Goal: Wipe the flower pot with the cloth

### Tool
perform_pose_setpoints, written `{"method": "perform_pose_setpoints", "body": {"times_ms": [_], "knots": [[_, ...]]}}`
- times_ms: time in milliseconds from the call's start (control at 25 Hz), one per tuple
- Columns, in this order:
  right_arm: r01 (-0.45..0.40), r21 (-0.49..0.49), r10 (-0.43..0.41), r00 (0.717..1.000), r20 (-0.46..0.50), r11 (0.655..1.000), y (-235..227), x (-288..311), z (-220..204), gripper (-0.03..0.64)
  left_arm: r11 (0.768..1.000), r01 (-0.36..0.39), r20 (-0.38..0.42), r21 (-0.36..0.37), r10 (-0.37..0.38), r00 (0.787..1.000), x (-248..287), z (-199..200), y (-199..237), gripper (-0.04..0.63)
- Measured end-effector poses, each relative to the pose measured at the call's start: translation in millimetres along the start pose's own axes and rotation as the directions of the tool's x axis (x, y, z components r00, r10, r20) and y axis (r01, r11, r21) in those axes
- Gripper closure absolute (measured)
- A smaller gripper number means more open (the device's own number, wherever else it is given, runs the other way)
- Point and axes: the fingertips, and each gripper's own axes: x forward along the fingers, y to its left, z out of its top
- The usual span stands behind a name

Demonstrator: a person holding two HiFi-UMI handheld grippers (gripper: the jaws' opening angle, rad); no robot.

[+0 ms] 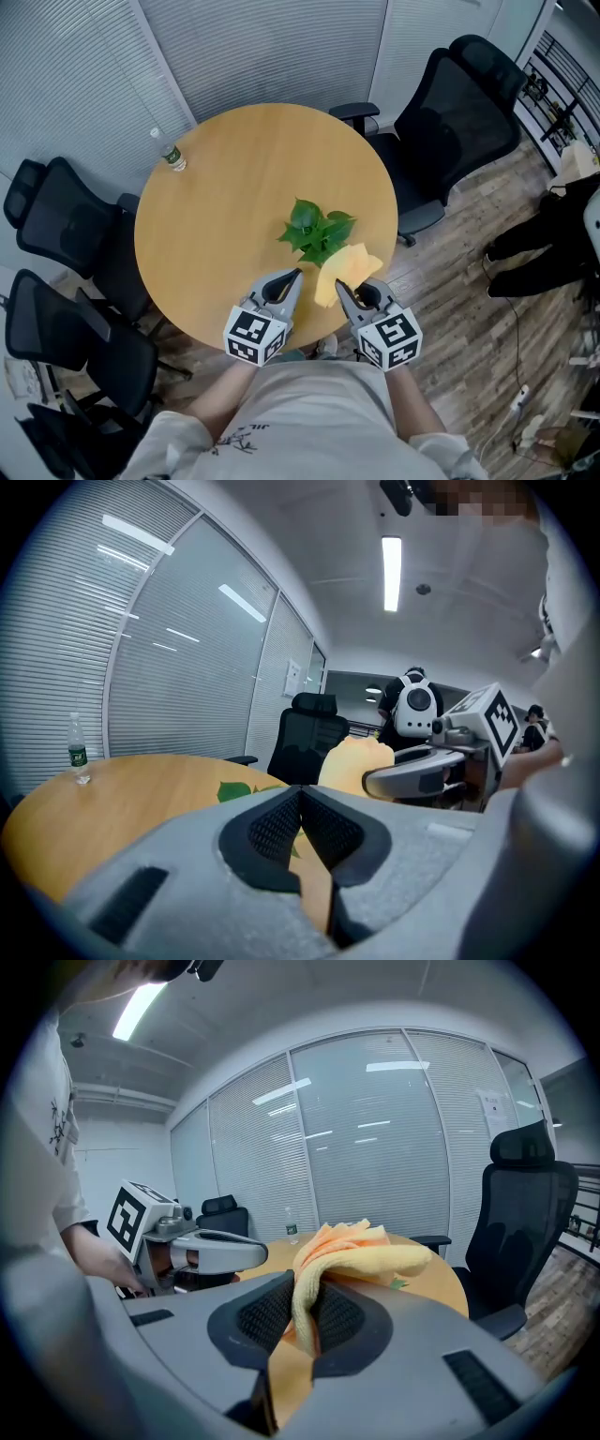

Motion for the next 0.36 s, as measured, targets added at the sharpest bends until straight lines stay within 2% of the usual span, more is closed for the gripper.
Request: {"method": "perform_pose_setpoints", "body": {"times_ms": [360], "knots": [[-0.009, 0.004, 0.009, 1.000, 0.001, 1.000, 3.5, 2.3, -0.5, 0.572, 1.000, 0.008, -0.001, -0.003, -0.008, 1.000, -1.2, -1.5, -1.5, 0.584]]}}
